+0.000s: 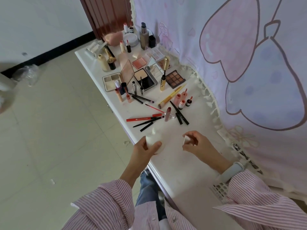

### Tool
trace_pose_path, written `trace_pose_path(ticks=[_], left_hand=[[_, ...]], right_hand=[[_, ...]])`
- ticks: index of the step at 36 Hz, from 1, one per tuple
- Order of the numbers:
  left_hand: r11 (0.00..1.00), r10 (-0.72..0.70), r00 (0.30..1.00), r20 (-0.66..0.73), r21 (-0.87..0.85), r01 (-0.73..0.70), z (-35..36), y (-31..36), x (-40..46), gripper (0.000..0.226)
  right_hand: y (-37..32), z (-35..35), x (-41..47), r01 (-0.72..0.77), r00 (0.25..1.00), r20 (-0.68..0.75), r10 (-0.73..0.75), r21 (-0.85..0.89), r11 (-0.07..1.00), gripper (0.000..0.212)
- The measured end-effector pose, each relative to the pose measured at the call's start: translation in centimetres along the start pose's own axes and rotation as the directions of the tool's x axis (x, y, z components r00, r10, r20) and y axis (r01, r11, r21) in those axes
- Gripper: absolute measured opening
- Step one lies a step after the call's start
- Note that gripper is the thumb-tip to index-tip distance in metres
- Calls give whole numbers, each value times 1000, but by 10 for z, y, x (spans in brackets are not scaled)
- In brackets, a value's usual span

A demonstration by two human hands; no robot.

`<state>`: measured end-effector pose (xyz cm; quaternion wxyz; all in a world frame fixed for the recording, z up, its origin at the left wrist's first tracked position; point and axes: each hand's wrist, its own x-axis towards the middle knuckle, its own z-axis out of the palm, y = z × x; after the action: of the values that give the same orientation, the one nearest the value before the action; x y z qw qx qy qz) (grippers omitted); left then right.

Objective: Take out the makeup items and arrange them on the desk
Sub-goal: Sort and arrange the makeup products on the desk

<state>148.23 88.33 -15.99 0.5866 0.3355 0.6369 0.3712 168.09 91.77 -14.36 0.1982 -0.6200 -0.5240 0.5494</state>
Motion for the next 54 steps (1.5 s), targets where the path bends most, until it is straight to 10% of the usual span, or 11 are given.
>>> trace_pose_path(ticks=[18,36,45,54], left_hand=[[962,197,906,-375,250,-106,21,-3,27,39],[891,306,911,-275,421,-172,16,-13,27,74],[663,567,801,-194,683,-304,25,-40,-14,65],[330,424,879,217,867,-374,36,-68,-33,64]], right_hand=[[-2,51,47,-26,955,-293,50,86,996,34],[-2,43,30,26,947,-318,-36,-37,999,25],[40,15,-32,26,909,-246,-338,-773,634,35],[68,10,-63,-260,940,-340,-27,-765,589,50]])
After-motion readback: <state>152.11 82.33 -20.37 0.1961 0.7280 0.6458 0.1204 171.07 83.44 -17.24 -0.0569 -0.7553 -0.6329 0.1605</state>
